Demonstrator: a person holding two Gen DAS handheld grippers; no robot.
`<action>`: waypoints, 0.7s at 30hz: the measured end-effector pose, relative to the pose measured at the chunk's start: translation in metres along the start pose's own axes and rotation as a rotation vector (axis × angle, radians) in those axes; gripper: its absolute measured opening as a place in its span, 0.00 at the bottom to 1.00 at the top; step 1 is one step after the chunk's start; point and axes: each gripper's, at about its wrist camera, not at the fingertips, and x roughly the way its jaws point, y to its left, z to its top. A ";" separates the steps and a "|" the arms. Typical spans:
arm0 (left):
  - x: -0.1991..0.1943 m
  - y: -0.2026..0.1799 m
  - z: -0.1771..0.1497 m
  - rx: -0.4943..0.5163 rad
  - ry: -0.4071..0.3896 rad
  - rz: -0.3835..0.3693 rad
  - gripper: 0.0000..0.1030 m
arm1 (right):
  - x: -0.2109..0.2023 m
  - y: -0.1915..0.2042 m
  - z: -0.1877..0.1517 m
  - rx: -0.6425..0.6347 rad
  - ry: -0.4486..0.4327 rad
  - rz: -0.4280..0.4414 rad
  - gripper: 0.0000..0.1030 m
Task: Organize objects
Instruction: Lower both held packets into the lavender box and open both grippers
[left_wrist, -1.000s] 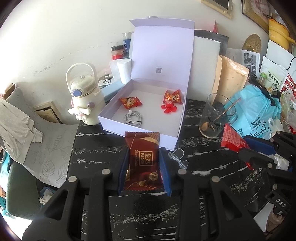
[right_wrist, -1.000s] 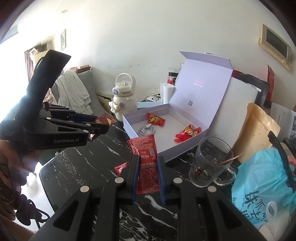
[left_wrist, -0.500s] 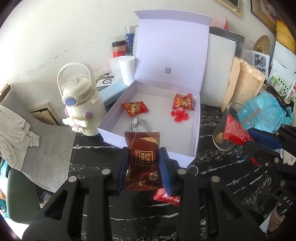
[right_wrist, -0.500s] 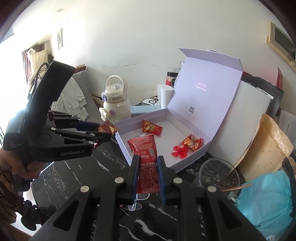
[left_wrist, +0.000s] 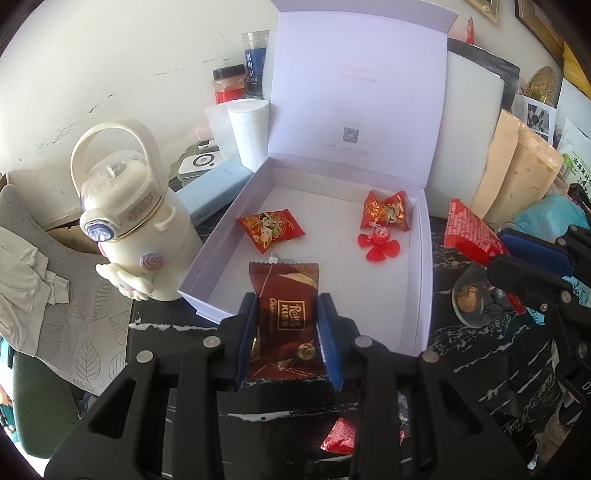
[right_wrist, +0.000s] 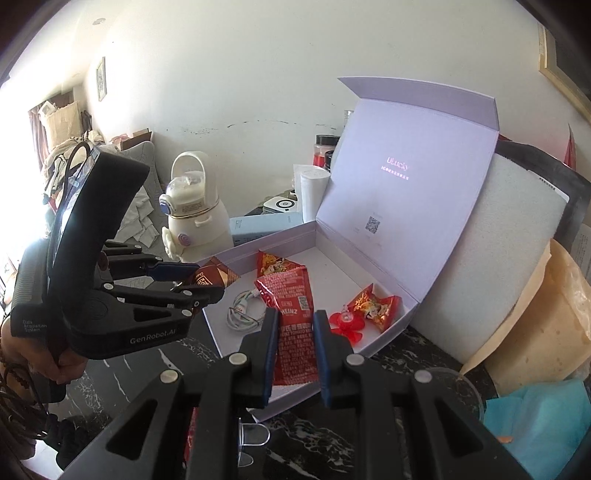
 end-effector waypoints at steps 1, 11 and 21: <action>0.004 0.000 0.003 0.004 0.002 0.001 0.30 | 0.004 -0.003 0.002 0.004 0.002 -0.003 0.18; 0.045 0.007 0.033 0.019 0.002 0.006 0.30 | 0.050 -0.017 0.021 0.025 0.035 -0.040 0.18; 0.082 0.012 0.053 0.035 0.005 0.048 0.30 | 0.087 -0.018 0.036 0.017 0.068 -0.110 0.18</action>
